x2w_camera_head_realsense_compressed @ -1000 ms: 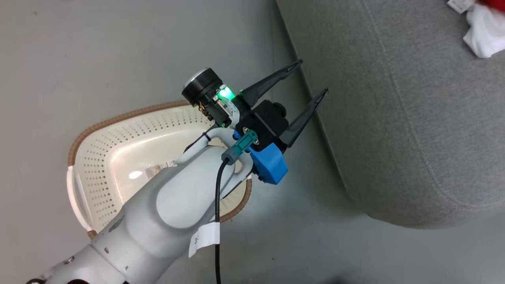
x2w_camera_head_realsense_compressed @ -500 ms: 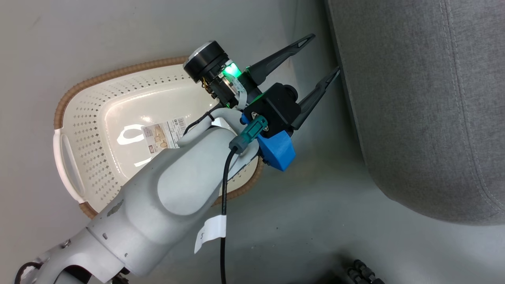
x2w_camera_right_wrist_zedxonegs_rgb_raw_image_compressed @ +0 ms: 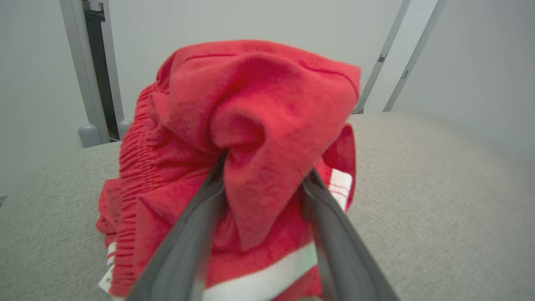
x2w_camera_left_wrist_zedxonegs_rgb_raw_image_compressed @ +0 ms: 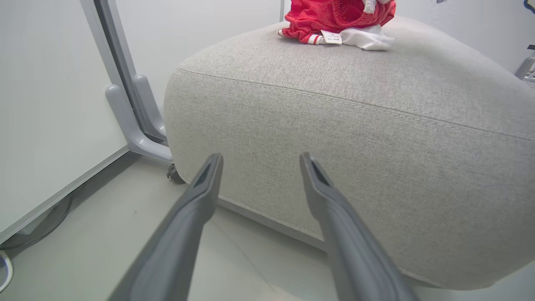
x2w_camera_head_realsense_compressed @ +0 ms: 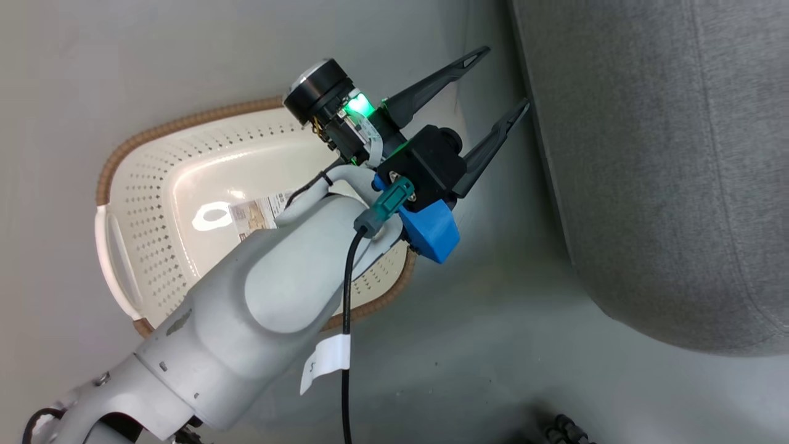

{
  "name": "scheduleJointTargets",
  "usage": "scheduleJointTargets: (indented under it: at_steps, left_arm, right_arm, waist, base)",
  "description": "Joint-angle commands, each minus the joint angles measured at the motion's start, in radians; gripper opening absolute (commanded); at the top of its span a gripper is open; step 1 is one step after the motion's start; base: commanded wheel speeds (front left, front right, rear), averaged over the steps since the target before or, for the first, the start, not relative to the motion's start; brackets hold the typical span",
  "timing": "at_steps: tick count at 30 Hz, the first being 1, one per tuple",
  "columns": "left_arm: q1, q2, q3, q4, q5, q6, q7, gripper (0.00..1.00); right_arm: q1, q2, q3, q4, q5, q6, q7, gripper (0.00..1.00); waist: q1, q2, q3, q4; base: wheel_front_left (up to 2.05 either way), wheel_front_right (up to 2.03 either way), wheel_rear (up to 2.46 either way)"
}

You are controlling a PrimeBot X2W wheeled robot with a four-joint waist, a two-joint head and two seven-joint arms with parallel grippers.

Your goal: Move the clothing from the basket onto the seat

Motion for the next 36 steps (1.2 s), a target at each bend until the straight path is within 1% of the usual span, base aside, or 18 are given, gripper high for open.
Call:
scheduleJointTargets:
  at_steps: [1, 5, 9, 11, 13, 16, 19, 26, 31, 36]
  left_arm:
    - [0.008, -0.001, 0.002, 0.001, -0.006, 0.005, -0.007, 1.0]
    - [0.04, -0.011, 0.011, 0.01, -0.02, 0.012, -0.017, 1.0]
    - [0.092, -0.013, 0.032, 0.011, -0.041, 0.023, -0.022, 1.0]
    - [0.125, -0.009, 0.054, -0.006, -0.049, 0.027, -0.023, 1.0]
    - [0.161, 0.0, 0.08, -0.022, -0.052, 0.041, -0.023, 1.0]
    - [0.219, 0.008, 0.123, -0.053, -0.058, 0.057, -0.023, 1.0]
    - [0.276, 0.019, 0.166, -0.074, -0.06, 0.068, -0.023, 1.0]
    - [0.411, 0.039, 0.301, -0.133, -0.052, 0.098, -0.023, 1.0]
    - [0.508, 0.051, 0.399, -0.176, -0.04, 0.095, -0.023, 1.0]
    - [0.606, 0.059, 0.501, -0.197, -0.029, 0.096, -0.023, 1.0]
  right_arm:
    - [0.025, -0.001, -0.004, -0.017, 0.007, 0.0, -0.004, 1.0]
    - [0.136, 0.019, -0.029, -0.113, -0.001, 0.0, -0.004, 1.0]
    - [0.261, 0.063, -0.04, -0.252, -0.018, 0.0, -0.004, 1.0]
    - [0.317, 0.092, -0.021, -0.32, -0.026, 0.0, -0.004, 1.0]
    - [0.365, 0.117, 0.006, -0.385, -0.034, 0.0, -0.004, 1.0]
    - [0.433, 0.15, 0.071, -0.462, -0.043, 0.0, -0.004, 1.0]
    - [0.49, 0.175, 0.138, -0.504, -0.044, 0.0, -0.004, 1.0]
    - [0.615, 0.238, 0.246, -0.558, -0.027, 0.0, -0.004, 1.0]
    - [0.689, 0.266, 0.288, -0.577, -0.025, 0.0, -0.004, 1.0]
    - [0.748, 0.294, 0.308, -0.581, -0.021, 0.0, -0.004, 1.0]
  waist:
    - [-0.0001, 0.0, -0.024, -0.001]
    - [-0.0001, 0.0, -0.097, 0.002]
    - [-0.0001, 0.0, -0.188, 0.003]
    - [-0.0001, 0.0, -0.236, 0.003]
    - [-0.0001, 0.0, -0.278, 0.003]
    - [-0.0001, 0.0, -0.344, 0.011]
    - [-0.0001, 0.0, -0.402, 0.022]
    - [-0.0001, 0.0, -0.521, 0.07]
    - [-0.0001, 0.0, -0.584, 0.114]
    - [-0.0001, 0.0, -0.634, 0.151]
  base:
    - [0.0, 0.0, 0.0]
    - [0.0, 0.0, 0.0]
    - [0.0, 0.0, 0.0]
    - [0.0, 0.0, 0.0]
    - [0.0, 0.0, 0.0]
    - [0.0, 0.0, 0.0]
    - [0.0, 0.0, 0.0]
    - [0.0, 0.0, 0.0]
    - [0.0, 0.0, 0.0]
    - [0.0, 0.0, 0.0]
